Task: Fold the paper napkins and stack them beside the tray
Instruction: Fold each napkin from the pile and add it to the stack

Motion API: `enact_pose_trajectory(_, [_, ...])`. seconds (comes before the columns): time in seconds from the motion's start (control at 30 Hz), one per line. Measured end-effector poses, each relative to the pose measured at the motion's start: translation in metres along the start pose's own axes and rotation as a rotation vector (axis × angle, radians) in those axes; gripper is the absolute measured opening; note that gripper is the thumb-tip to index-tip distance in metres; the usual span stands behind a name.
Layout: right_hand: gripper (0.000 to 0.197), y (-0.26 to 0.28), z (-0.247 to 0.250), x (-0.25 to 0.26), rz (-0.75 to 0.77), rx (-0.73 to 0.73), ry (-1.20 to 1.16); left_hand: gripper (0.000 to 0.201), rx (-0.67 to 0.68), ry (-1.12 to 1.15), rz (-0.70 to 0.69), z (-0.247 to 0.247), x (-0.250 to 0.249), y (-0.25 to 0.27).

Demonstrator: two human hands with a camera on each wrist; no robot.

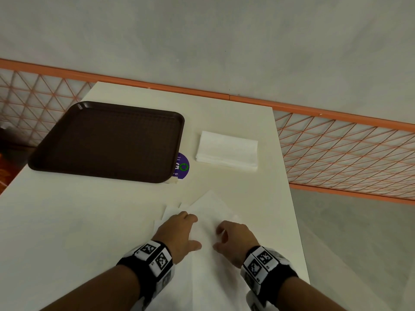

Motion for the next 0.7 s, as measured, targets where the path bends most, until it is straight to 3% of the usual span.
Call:
enact_pose_trajectory(0.17, [0.041, 0.005, 0.003, 0.007, 0.113, -0.051, 0.079, 0.074, 0.013, -0.146, -0.005, 0.000, 0.000, -0.008])
enact_pose_trajectory(0.27, [0.060, 0.007, 0.008, 0.007, 0.134, -0.106, 0.092, 0.070, 0.022, -0.185, -0.014, 0.002, -0.004, -0.013])
enact_pose_trajectory(0.4, [0.077, 0.004, 0.009, 0.009, 0.154, -0.108, 0.126, 0.057, 0.049, -0.210, -0.020, 0.003, -0.009, -0.016])
enact_pose_trajectory(0.57, [0.079, 0.002, 0.012, 0.008, 0.192, -0.118, 0.153, 0.027, 0.017, -0.189, -0.045, 0.011, -0.015, -0.018])
enact_pose_trajectory(0.7, [0.089, 0.000, 0.023, -0.006, 0.136, -0.159, 0.027, 0.015, 0.040, -0.022, -0.033, 0.020, -0.016, -0.015])
Point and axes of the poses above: each hand's wrist, its own y-axis away from the middle knuckle, its own z-axis out of the back of the hand, x = y × z, the point moved 8 cm from there along -y, towards the middle knuckle, and after that the axes turned 15 degrees about -x, right-handed, at the moved point
